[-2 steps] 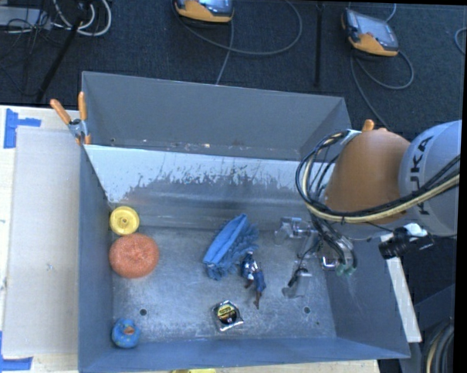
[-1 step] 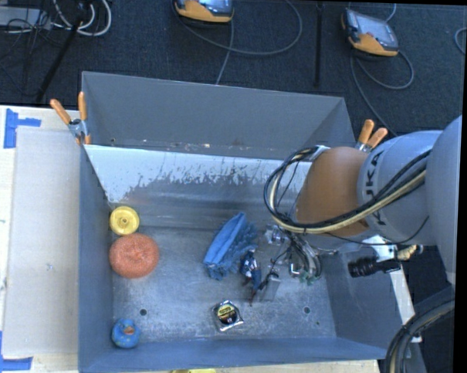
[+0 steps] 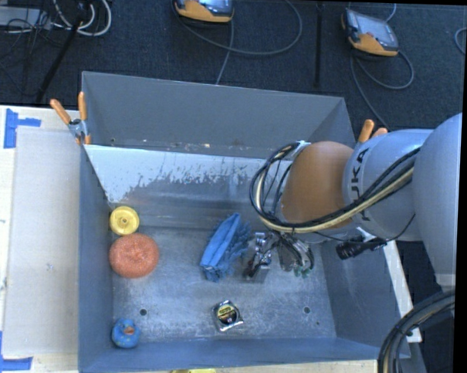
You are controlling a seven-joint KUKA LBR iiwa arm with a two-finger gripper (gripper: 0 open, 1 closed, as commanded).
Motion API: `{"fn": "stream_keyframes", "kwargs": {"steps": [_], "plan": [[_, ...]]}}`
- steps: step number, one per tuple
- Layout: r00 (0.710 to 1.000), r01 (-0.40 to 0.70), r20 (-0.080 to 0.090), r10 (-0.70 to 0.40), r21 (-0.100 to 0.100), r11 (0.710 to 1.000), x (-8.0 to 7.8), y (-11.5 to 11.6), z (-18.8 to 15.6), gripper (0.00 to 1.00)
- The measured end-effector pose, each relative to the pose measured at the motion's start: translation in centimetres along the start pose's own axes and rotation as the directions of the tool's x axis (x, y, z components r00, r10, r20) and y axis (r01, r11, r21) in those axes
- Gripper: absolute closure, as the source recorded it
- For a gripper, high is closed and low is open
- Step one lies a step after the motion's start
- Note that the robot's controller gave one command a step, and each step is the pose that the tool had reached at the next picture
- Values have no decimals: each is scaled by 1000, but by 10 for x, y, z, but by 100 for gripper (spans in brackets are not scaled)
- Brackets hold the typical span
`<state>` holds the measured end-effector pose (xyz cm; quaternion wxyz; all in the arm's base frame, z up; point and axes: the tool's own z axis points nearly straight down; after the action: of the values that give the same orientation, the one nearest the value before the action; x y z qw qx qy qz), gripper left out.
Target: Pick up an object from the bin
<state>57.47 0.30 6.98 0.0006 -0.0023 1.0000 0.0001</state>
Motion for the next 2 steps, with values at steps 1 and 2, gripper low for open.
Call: {"fn": "stream_keyframes", "kwargs": {"steps": [1, 2], "plan": [[1000, 2, 0, -2, 0, 1000, 0, 0, 0, 0], [1000, 4, 0, -4, 0, 1000, 0, 0, 0, 100]]}}
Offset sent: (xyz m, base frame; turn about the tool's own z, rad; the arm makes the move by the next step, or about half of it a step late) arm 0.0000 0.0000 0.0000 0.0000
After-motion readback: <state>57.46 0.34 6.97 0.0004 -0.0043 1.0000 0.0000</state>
